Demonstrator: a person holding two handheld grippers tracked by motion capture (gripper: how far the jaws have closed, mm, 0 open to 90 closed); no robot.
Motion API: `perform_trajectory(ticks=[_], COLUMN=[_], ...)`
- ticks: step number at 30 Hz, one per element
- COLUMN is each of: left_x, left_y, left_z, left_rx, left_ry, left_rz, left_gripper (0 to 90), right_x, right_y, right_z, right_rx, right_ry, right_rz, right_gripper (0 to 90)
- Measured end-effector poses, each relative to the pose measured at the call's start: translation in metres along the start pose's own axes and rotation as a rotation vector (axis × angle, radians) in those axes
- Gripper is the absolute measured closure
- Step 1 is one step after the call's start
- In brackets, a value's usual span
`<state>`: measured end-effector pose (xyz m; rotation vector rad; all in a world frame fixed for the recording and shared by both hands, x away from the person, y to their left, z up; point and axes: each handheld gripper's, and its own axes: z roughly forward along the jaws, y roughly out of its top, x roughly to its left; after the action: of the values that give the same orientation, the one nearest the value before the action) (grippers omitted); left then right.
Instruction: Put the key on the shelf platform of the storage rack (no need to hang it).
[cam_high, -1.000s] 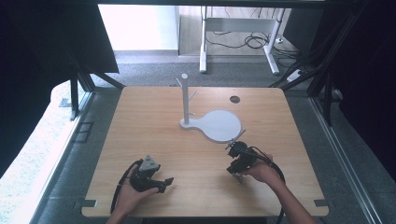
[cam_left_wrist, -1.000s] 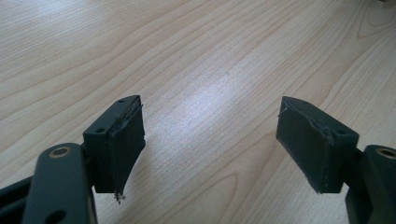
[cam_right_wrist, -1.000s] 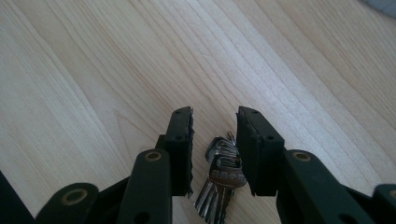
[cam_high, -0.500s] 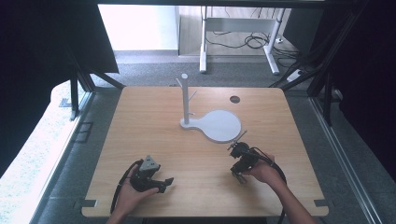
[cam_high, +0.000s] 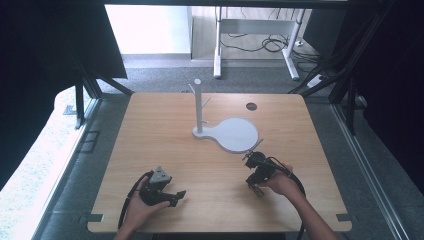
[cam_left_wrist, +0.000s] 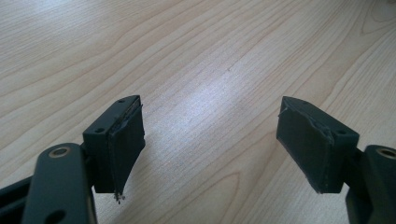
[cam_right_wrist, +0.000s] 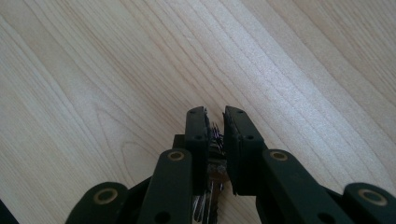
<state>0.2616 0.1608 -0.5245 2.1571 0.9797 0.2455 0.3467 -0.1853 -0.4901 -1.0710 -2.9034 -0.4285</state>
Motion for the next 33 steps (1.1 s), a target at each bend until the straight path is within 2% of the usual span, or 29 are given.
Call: perform_trajectory(ticks=[6, 12, 17, 25, 33], left_x=[0.000, 0.000, 0.000, 0.000, 0.005], left_y=[0.000, 0.000, 0.000, 0.000, -0.001], left_z=[0.000, 0.000, 0.000, -0.001, -0.006], left_rx=[0.001, 0.001, 0.004, 0.000, -0.014], left_ry=[0.001, 0.000, 0.000, -0.001, 0.006], left_rz=[-0.002, -0.002, -0.006, -0.013, -0.025], left_gripper=[23.7, 23.6, 23.6, 23.6, 23.7], right_x=[0.000, 0.001, 0.003, 0.002, 0.000], right_y=[0.001, 0.001, 0.001, 0.000, -0.004], right_z=[0.005, 0.004, 0.003, -0.007, -0.025], right_rx=[0.020, 0.036, 0.052, 0.034, -0.020], right_ry=[-0.010, -0.008, -0.008, -0.022, -0.031], right_rz=[-0.005, -0.003, -0.011, -0.029, -0.029], right_gripper=[81.8, 88.5, 89.1, 89.5, 89.7])
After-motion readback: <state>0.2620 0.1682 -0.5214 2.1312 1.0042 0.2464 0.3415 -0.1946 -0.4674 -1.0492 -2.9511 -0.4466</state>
